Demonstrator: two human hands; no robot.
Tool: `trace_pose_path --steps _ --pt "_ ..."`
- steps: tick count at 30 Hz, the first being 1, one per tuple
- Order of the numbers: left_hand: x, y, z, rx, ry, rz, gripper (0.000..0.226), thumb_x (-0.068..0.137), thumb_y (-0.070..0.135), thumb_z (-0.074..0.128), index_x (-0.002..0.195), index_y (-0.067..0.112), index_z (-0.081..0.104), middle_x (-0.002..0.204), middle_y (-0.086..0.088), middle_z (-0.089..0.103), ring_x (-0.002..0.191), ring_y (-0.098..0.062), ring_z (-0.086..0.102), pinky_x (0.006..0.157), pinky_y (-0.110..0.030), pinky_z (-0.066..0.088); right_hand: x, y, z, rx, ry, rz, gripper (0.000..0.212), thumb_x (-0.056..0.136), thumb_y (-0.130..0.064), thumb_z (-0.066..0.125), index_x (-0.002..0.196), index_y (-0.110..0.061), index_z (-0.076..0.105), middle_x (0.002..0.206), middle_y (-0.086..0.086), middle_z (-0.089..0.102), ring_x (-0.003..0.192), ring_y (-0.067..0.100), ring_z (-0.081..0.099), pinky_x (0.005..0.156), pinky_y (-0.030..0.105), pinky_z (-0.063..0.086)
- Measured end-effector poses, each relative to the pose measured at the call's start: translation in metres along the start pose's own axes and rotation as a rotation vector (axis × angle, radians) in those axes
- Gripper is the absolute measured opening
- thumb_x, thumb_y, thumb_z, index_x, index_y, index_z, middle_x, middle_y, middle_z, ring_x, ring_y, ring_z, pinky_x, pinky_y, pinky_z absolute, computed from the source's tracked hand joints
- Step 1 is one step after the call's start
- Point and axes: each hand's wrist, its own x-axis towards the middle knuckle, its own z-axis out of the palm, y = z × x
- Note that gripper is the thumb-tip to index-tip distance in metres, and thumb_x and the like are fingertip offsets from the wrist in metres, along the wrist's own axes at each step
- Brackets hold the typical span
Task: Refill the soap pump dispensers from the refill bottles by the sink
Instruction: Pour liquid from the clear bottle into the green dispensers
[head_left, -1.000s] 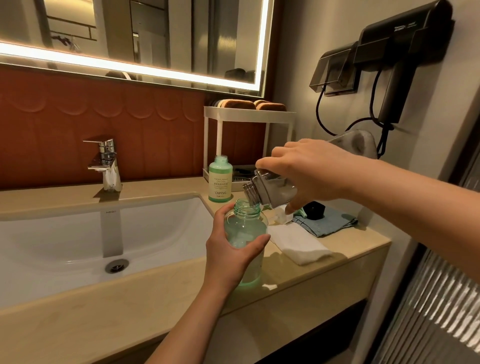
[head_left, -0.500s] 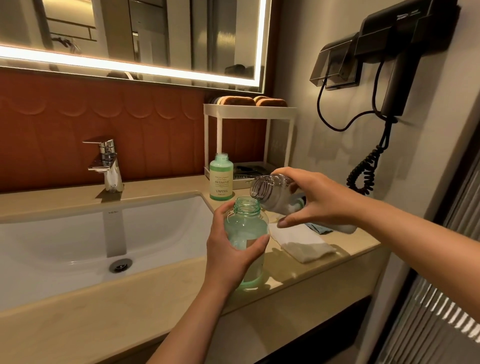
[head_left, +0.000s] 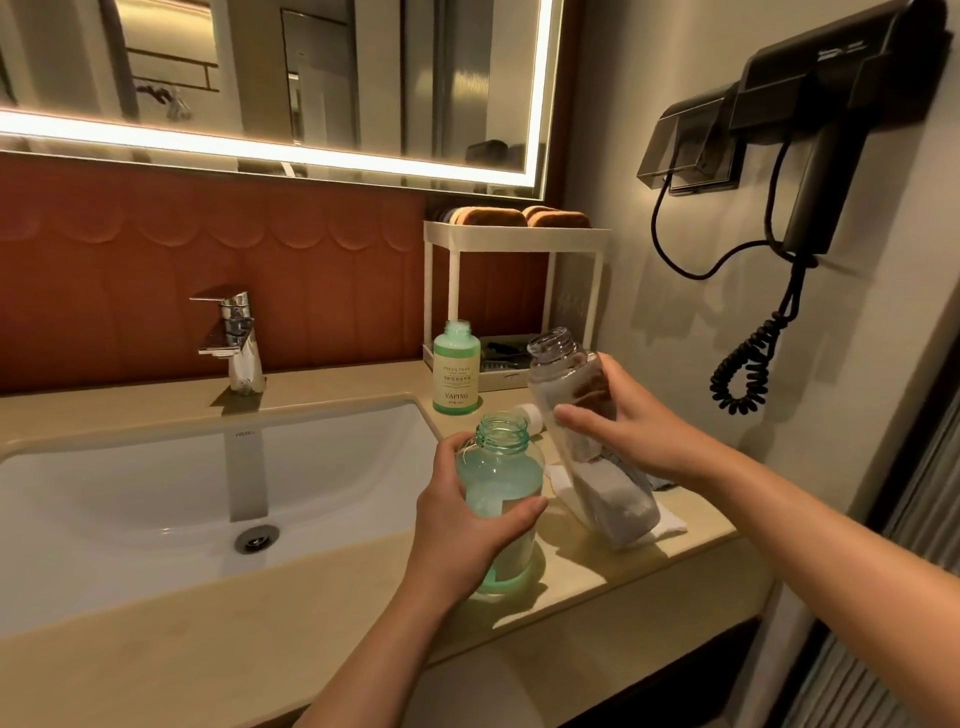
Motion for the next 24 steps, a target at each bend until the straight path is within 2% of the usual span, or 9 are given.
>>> trace_pose_path --steps 4,8,12,14,16,18,21,24 --pt "0.006 -0.003 -0.005 0.011 -0.009 -0.007 0.073 0.061 0.026 0.085 0.117 0.032 0.038 0.107 0.026 0.049 0.097 0.008 0.050 0.075 0.001 0.041 0.013 0.002 0.003 0.130 0.138 0.046 0.048 0.088 -0.029 0.058 0.130 -0.021 0.038 0.112 -0.012 0.054 0.104 0.003 0.053 0.081 0.019 0.045" --pt "0.016 -0.008 -0.007 0.009 -0.015 -0.023 0.073 0.062 0.023 0.085 0.118 0.032 0.039 0.109 0.019 0.053 0.098 0.006 0.052 0.075 -0.001 0.042 0.045 0.000 -0.002 0.179 0.362 0.047 0.052 0.086 -0.029 0.063 0.130 -0.017 0.040 0.113 -0.005 0.055 0.105 0.010 0.052 0.083 0.024 0.044" --pt "0.026 -0.013 -0.007 0.008 -0.037 -0.046 0.075 0.062 0.025 0.084 0.121 0.029 0.038 0.117 0.007 0.055 0.102 -0.005 0.054 0.078 -0.007 0.044 0.078 0.003 -0.002 0.193 0.497 0.069 0.057 0.084 -0.031 0.066 0.132 -0.015 0.040 0.120 -0.001 0.052 0.107 0.011 0.049 0.084 0.024 0.039" --pt "0.031 -0.015 -0.007 0.008 -0.044 -0.050 0.074 0.062 0.026 0.084 0.121 0.029 0.038 0.118 0.007 0.055 0.102 -0.004 0.054 0.078 -0.009 0.045 0.094 0.006 -0.002 0.249 0.550 0.094 0.061 0.083 -0.029 0.068 0.133 -0.015 0.037 0.123 0.000 0.051 0.109 0.013 0.049 0.086 0.026 0.041" --pt "0.034 -0.017 -0.009 0.004 -0.055 -0.053 0.074 0.062 0.027 0.084 0.120 0.030 0.039 0.118 0.008 0.055 0.101 -0.001 0.054 0.078 -0.010 0.046 0.109 0.008 -0.002 0.306 0.597 0.113 0.063 0.082 -0.027 0.069 0.133 -0.015 0.034 0.127 0.003 0.050 0.113 0.016 0.050 0.086 0.028 0.043" --pt "0.038 -0.020 -0.010 -0.001 -0.067 -0.061 0.075 0.062 0.028 0.084 0.122 0.030 0.038 0.119 0.008 0.055 0.104 -0.006 0.055 0.081 -0.013 0.047 0.123 0.012 -0.002 0.335 0.627 0.125 0.066 0.083 -0.024 0.069 0.134 -0.015 0.029 0.130 0.004 0.046 0.115 0.016 0.047 0.092 0.030 0.044" --pt "0.040 -0.025 -0.009 -0.022 -0.067 -0.067 0.077 0.058 0.034 0.086 0.120 0.035 0.039 0.119 0.011 0.055 0.105 -0.007 0.055 0.082 -0.015 0.048 0.141 0.026 -0.004 0.304 0.621 0.161 0.070 0.083 -0.023 0.069 0.136 -0.017 0.023 0.136 0.006 0.041 0.123 0.020 0.043 0.102 0.037 0.040" --pt "0.042 -0.026 -0.007 -0.066 -0.065 -0.080 0.076 0.051 0.039 0.080 0.116 0.037 0.040 0.115 0.016 0.055 0.103 -0.005 0.056 0.079 -0.012 0.050 0.158 0.040 -0.004 0.268 0.602 0.196 0.072 0.082 -0.025 0.069 0.137 -0.016 0.023 0.138 0.007 0.039 0.126 0.022 0.041 0.105 0.040 0.039"
